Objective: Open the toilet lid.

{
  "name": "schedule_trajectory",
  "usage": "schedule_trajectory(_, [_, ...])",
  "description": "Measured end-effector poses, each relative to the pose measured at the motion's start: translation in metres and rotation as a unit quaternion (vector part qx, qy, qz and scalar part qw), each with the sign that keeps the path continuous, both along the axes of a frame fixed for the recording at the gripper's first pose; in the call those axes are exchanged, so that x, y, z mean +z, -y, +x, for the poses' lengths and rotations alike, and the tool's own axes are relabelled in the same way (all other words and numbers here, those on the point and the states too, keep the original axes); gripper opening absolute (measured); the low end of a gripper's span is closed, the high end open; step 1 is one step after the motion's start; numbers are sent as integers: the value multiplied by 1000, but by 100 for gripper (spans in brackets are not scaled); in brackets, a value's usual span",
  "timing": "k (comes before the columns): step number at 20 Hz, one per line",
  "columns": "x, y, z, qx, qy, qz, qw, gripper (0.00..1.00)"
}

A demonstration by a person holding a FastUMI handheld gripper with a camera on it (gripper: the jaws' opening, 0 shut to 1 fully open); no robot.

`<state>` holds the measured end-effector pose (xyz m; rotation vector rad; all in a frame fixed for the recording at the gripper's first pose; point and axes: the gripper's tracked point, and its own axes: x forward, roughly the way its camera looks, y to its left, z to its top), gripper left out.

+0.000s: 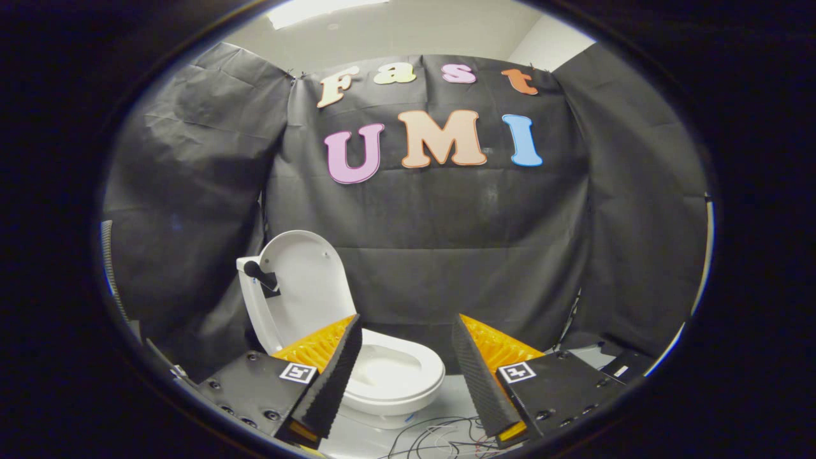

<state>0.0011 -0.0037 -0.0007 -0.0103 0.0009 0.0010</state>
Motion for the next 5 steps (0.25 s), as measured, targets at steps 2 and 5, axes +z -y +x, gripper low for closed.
schedule_trajectory(2, [0, 0, 0, 0, 0, 0, 1000, 88])
schedule_trajectory(5, [1, 0, -1, 0, 0, 0, 1000, 88])
